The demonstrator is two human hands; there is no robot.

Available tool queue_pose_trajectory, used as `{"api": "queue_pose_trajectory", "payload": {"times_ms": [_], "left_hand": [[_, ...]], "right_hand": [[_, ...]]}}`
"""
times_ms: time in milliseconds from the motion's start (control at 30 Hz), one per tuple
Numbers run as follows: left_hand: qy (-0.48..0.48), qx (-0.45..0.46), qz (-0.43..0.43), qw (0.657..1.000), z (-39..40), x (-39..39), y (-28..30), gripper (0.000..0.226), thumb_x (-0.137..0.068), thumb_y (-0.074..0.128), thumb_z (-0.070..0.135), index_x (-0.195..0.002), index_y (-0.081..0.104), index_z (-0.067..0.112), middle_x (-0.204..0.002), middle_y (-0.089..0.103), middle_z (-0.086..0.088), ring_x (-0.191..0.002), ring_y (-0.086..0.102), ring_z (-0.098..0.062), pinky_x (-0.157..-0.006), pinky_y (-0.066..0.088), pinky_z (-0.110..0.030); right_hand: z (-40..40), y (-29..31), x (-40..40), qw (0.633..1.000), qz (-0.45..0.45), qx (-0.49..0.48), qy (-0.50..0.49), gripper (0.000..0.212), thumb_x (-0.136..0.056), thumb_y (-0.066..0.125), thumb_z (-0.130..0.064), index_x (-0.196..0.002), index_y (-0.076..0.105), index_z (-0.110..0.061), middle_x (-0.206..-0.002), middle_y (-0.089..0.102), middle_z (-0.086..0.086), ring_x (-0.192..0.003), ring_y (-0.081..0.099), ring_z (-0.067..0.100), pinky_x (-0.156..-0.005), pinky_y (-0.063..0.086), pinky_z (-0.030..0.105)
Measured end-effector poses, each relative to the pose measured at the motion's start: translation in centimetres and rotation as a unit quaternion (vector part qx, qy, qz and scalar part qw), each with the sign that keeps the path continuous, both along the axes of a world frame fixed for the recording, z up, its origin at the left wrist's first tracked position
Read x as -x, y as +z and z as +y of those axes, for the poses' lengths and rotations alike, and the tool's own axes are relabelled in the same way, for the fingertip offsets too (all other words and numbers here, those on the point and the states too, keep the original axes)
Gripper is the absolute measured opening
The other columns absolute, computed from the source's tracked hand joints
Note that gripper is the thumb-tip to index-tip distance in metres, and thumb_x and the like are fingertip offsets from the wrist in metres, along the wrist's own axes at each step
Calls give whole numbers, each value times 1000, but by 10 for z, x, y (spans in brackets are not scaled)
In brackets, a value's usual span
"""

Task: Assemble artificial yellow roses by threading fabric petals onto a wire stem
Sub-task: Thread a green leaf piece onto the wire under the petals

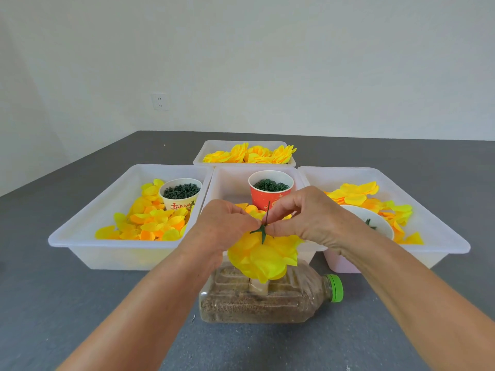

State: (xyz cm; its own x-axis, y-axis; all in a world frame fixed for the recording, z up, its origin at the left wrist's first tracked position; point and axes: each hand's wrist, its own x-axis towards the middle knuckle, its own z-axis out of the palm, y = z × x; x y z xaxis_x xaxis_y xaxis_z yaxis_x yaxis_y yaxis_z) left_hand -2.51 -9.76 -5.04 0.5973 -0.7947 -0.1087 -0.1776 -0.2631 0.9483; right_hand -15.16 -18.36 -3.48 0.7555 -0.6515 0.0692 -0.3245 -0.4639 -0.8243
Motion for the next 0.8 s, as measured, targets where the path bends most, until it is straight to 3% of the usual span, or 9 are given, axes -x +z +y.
{"api": "queue_pose_trajectory", "payload": {"times_ms": [133, 233, 300, 433, 533, 633, 733, 800], "left_hand": [[-17, -6, 7, 1000, 1, 0, -4, 8, -78, 71, 12, -74, 68, 7, -83, 62, -12, -84, 54, -23, -75, 43, -34], [-18, -2, 14, 1000, 2, 0, -7, 12, -78, 72, 12, -83, 70, 1, -93, 65, -17, -91, 56, -26, -84, 46, -41], [-16, 3, 15, 1000, 1, 0, -9, 14, -79, 72, 11, -86, 70, -1, -104, 66, -15, -101, 58, -24, -86, 45, -38], [-18, 12, 0, 1000, 1, 2, -11, 9, -80, 68, 4, -71, 66, 1, -121, 59, -6, -115, 51, -17, -91, 39, -30], [-15, 3, -3, 1000, 0, 3, -12, 11, -81, 67, 7, -71, 64, 2, -112, 60, -5, -110, 53, -18, -92, 40, -33], [-18, -7, 14, 1000, 3, 1, -13, 12, -82, 68, 14, -77, 66, 3, -91, 62, -13, -91, 55, -24, -83, 44, -37], [-27, -10, 17, 999, 7, 0, -13, 12, -82, 69, 15, -81, 69, 2, -97, 66, -20, -96, 59, -32, -92, 46, -45], [-28, -4, 14, 999, 8, -2, -12, 9, -81, 70, 11, -79, 68, 2, -104, 66, -20, -104, 59, -31, -92, 46, -44]], "right_hand": [[-1, -5, 0, 1000, -3, 16, 3, 13, -69, 81, -16, -68, 73, -26, -68, 69, -12, -67, 60, -3, -63, 44, 13], [0, -6, 0, 1000, 2, 12, 8, 13, -71, 80, -14, -67, 73, -24, -67, 67, -11, -71, 59, 2, -67, 44, 18], [0, -6, 0, 1000, 12, 20, 9, 12, -71, 80, -14, -67, 73, -22, -66, 67, -10, -68, 58, 0, -65, 43, 15], [0, -6, -1, 998, 27, 49, 17, 10, -71, 80, -14, -66, 73, -20, -56, 62, -15, -55, 54, -9, -52, 39, 4], [-1, -7, -1, 999, 26, 40, 24, 11, -72, 79, -13, -67, 73, -21, -60, 64, -14, -56, 55, -10, -53, 40, 4], [-3, -8, 1, 999, 19, 13, 29, 11, -73, 78, -13, -70, 73, -23, -66, 66, -11, -61, 56, -8, -56, 42, 6], [-4, -9, 2, 999, 17, 12, 31, 10, -72, 79, -14, -71, 74, -22, -66, 67, -11, -62, 57, -6, -57, 43, 8], [-3, -8, 2, 999, 20, 18, 35, 8, -72, 79, -16, -70, 74, -22, -64, 67, -12, -63, 57, -7, -57, 44, 8]]}}
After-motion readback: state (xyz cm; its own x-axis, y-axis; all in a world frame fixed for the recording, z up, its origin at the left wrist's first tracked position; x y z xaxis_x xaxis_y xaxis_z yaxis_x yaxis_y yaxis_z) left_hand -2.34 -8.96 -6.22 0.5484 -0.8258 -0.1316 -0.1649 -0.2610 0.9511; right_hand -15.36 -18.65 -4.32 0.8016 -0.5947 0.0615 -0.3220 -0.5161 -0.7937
